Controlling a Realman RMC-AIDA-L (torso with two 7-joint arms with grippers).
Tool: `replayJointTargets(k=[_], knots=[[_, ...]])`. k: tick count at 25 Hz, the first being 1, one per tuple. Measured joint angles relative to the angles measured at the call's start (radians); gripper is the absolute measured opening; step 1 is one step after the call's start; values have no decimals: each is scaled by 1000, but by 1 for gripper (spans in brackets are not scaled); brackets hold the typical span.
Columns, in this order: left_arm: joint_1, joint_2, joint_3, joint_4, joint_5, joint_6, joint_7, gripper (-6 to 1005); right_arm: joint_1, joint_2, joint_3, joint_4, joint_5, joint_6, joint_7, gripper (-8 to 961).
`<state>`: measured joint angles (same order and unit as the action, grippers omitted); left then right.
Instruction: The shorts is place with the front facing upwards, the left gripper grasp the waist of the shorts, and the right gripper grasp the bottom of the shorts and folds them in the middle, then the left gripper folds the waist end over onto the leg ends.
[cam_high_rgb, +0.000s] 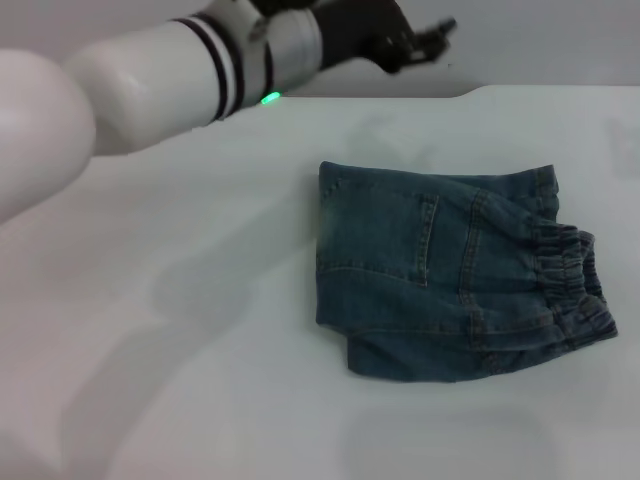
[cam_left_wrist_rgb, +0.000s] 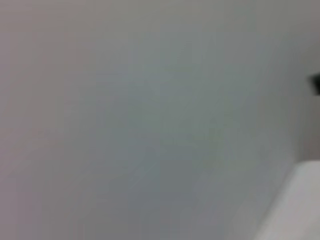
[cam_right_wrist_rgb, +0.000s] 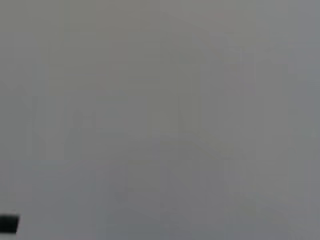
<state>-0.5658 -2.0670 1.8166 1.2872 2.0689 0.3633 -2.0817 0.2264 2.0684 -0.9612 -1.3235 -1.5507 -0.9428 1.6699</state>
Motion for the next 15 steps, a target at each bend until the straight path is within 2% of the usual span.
replayJointTargets(k=[6, 11, 15], knots=[[82, 0, 9, 17, -35, -211, -22, 823, 34, 1, -2, -151, -150, -23, 144, 18], [110, 3, -13, 8, -86, -269, -23, 618, 67, -1, 11, -206, -279, -53, 274, 19], [118, 4, -69, -34, -140, -295, -24, 437, 87, -2, 12, -250, -411, -76, 398, 19]])
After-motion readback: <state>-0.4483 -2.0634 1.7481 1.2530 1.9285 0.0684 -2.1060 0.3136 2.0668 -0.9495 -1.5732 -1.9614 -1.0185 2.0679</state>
